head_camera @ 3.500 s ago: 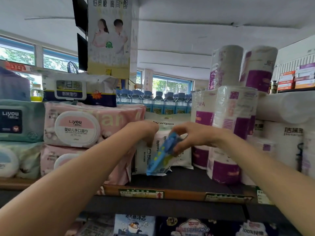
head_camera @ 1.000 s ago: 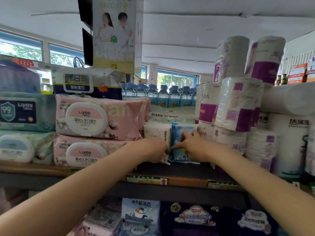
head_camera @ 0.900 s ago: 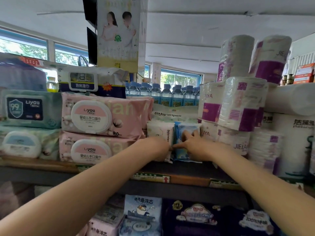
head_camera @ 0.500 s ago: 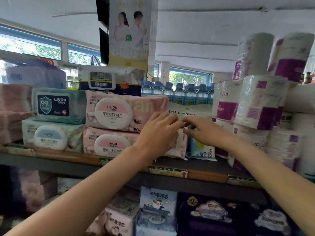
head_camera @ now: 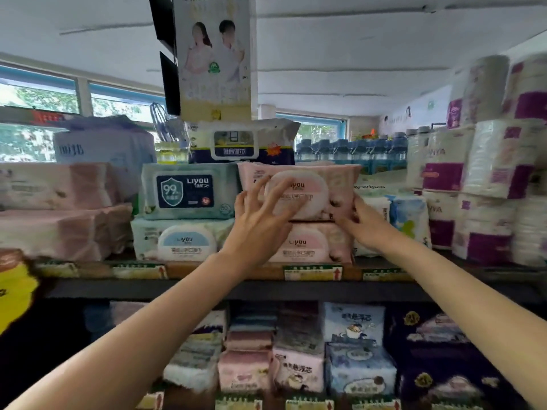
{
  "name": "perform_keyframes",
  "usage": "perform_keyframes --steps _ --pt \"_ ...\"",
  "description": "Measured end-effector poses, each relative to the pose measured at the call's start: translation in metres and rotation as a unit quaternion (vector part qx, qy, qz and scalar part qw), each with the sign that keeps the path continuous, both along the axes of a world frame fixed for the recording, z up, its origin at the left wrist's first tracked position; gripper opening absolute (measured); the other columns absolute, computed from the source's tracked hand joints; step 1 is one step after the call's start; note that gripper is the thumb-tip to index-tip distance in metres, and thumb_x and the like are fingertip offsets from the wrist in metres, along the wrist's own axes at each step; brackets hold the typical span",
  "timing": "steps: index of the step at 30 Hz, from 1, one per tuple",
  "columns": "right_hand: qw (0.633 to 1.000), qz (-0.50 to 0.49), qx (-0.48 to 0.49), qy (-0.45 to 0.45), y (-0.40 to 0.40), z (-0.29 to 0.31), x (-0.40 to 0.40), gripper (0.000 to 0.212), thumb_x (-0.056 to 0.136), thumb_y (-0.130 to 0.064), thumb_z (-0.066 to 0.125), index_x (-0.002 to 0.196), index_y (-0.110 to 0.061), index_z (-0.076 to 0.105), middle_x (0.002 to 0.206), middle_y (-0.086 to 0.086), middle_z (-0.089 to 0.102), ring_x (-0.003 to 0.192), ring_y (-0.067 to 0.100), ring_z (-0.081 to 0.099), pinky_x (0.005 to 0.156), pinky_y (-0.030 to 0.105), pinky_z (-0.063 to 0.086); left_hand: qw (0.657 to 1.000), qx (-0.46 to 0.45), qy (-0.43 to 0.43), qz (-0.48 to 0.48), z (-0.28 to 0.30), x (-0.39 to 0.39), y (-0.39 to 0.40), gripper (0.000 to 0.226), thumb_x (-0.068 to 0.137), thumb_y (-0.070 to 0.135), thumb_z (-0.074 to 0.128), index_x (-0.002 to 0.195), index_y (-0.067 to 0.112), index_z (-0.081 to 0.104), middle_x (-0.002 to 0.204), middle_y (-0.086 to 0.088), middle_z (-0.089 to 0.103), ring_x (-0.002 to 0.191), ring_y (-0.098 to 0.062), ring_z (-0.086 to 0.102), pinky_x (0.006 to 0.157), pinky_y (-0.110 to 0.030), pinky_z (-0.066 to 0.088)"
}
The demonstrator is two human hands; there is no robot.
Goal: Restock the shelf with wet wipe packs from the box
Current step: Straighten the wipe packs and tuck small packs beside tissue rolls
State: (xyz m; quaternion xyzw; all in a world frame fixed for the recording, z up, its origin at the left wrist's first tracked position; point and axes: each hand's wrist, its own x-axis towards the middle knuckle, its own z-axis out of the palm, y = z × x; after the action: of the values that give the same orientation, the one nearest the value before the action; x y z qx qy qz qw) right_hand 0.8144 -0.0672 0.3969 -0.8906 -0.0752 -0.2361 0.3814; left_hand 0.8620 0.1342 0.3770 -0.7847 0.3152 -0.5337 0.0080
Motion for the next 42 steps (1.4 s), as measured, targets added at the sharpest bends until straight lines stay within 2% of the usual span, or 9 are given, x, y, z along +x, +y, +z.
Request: perform_keyframes --steps 4,11,15,19,22,26,31,37,42 --pt "0.998 -0.005 0.024 0.051 0.002 0.000 -0.003 0.076 0.084 -0.023 0.065 0.145 -0.016 0.020 0.140 0.003 0.046 0.128 0.022 0.045 0.108 0.042 0.037 0.999 0.007 0.027 -0.025 -0.007 0.007 0.019 0.061 0.076 0.025 0.068 0.129 0.032 0.039 0.145 -0.003 0.023 0.128 -0.043 0.027 0.077 -0.061 0.052" --pt "0.997 -0.048 0.046 0.039 0.008 0.006 -0.001 0.066 0.079 -0.021 0.071 0.136 -0.013 0.037 0.134 0.006 0.052 0.122 0.024 0.050 0.099 0.034 0.040 0.999 -0.002 0.009 -0.036 -0.010 0.011 0.025 0.071 0.068 0.023 0.076 0.129 0.030 0.041 0.142 -0.007 0.026 0.121 -0.036 0.030 0.066 -0.048 0.054" --pt "0.995 -0.073 0.020 0.059 0.012 0.012 -0.005 0.070 0.078 -0.023 0.072 0.137 -0.014 0.035 0.137 0.007 0.049 0.127 0.027 0.045 0.106 0.042 0.037 0.999 0.005 -0.010 -0.033 -0.009 0.012 0.024 0.070 0.068 0.022 0.076 0.130 0.030 0.044 0.141 -0.007 0.029 0.116 -0.034 0.032 0.065 -0.046 0.054" --pt "0.964 -0.231 -0.056 -0.123 0.037 0.015 -0.018 0.085 0.075 -0.029 0.074 0.142 -0.011 0.025 0.142 0.017 0.033 0.132 0.033 0.032 0.108 0.045 0.032 0.991 -0.127 0.022 -0.019 -0.009 0.011 0.051 0.066 0.074 0.019 0.068 0.132 0.025 0.037 0.136 -0.009 0.029 0.116 -0.030 0.028 0.083 -0.053 0.047" --pt "0.918 -0.200 -0.166 -0.300 0.086 0.025 -0.030 0.078 0.077 -0.021 0.073 0.141 -0.017 0.029 0.141 0.015 0.033 0.131 0.029 0.033 0.111 0.038 0.025 0.960 -0.259 0.106 0.023 -0.004 0.007 0.094 0.064 0.085 0.017 0.057 0.142 0.027 0.029 0.146 -0.017 0.024 0.128 -0.035 0.021 0.100 -0.058 0.031" --pt "0.901 -0.069 -0.387 -0.181 0.157 0.030 -0.013 0.074 0.086 -0.024 0.063 0.146 -0.025 0.020 0.152 0.012 0.016 0.141 0.031 0.016 0.116 0.046 0.020 0.937 -0.257 0.230 0.060 0.003 0.008 0.143 0.086 0.084 0.039 0.062 0.147 0.037 0.004 0.155 -0.018 -0.009 0.140 -0.044 -0.002 0.111 -0.060 0.012" --pt "0.856 -0.149 -0.483 -0.108 0.191 0.026 0.020 0.082 0.091 -0.017 0.056 0.147 -0.035 -0.001 0.156 0.014 -0.010 0.143 0.039 -0.006 0.115 0.054 0.001 0.921 -0.200 0.329 0.054 0.020 0.021 0.186 0.098 0.078 0.042 0.067 0.145 0.043 -0.005 0.153 -0.019 -0.022 0.139 -0.050 -0.001 0.113 -0.057 0.011" --pt "0.840 -0.216 -0.492 -0.080 0.210 0.023 0.028 0.083 0.092 -0.019 0.054 0.148 -0.031 -0.006 0.155 0.019 -0.009 0.143 0.038 0.004 0.113 0.056 -0.004 0.891 -0.200 0.403 -0.057 0.025 0.041 0.203 0.103 0.076 0.035 0.071 0.143 0.048 -0.005 0.151 -0.023 0.002 0.133 -0.046 0.028 0.112 -0.054 0.024" --pt "0.848 -0.243 -0.465 -0.072 0.225 0.026 0.019 0.076 0.089 -0.025 0.057 0.148 -0.026 0.009 0.155 0.015 0.004 0.143 0.036 0.007 0.113 0.058 0.003 0.930 -0.198 0.305 -0.049 0.028 0.043 0.214 0.088 0.078 0.046 0.066 0.145 0.043 0.009 0.145 -0.019 0.016 0.128 -0.046 0.027 0.107 -0.058 0.025"
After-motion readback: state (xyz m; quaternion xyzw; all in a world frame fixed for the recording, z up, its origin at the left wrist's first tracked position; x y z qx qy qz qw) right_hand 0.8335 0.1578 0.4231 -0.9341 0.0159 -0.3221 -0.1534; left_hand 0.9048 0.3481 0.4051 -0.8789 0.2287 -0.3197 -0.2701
